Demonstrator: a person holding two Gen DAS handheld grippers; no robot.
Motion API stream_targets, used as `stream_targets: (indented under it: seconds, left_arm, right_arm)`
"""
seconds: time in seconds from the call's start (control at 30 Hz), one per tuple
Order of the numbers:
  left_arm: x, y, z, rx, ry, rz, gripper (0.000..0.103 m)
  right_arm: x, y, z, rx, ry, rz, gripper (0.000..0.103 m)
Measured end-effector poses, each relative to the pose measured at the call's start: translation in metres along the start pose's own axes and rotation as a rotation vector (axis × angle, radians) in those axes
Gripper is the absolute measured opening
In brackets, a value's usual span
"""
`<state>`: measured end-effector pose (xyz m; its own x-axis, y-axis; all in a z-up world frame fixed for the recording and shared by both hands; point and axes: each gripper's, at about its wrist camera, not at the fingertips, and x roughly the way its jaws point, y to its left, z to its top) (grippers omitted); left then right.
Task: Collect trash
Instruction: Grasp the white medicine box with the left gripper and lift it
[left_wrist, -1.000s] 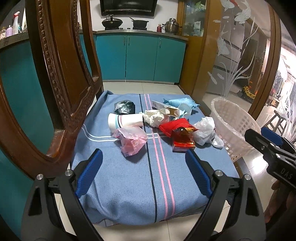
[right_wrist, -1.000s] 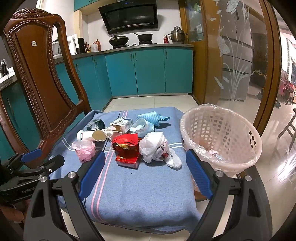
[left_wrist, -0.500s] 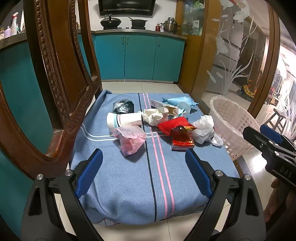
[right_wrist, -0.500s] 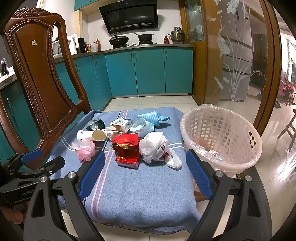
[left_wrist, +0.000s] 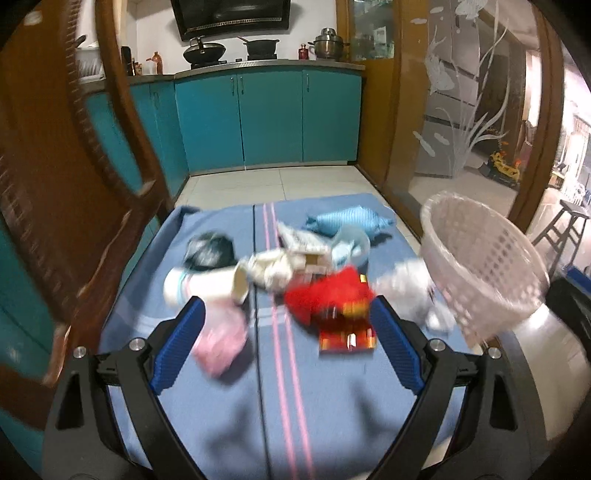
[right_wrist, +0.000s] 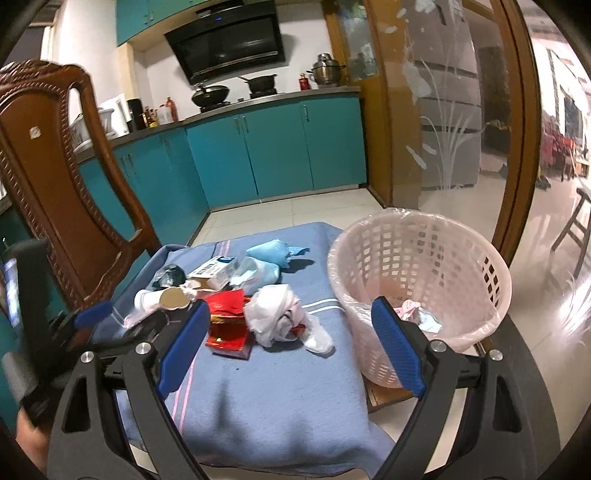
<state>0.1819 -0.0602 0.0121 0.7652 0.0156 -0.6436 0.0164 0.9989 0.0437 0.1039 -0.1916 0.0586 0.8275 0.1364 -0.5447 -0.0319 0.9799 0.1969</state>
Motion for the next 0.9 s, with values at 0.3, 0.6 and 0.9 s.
stream_targets:
  seconds: [0.3,0.6,0.9]
  left_arm:
    - [0.085,-0.02,0.042,0.01,0.111,0.083,0.089]
    - [0.108,-0.026,0.037,0.078,0.192,0.047,0.042]
    - [-0.022,0.013,0.021,0.052,-0.049,-0.074,0.041]
  right_arm:
    - [0.007,-0.012,0.001,0.028,0.036,0.021,0.087]
    - [0.016,-0.009,0.001,0.02,0.056,0.022,0.087]
    - [0.057,0.007,-0.003,-0.042,0.124,0.019,0.087]
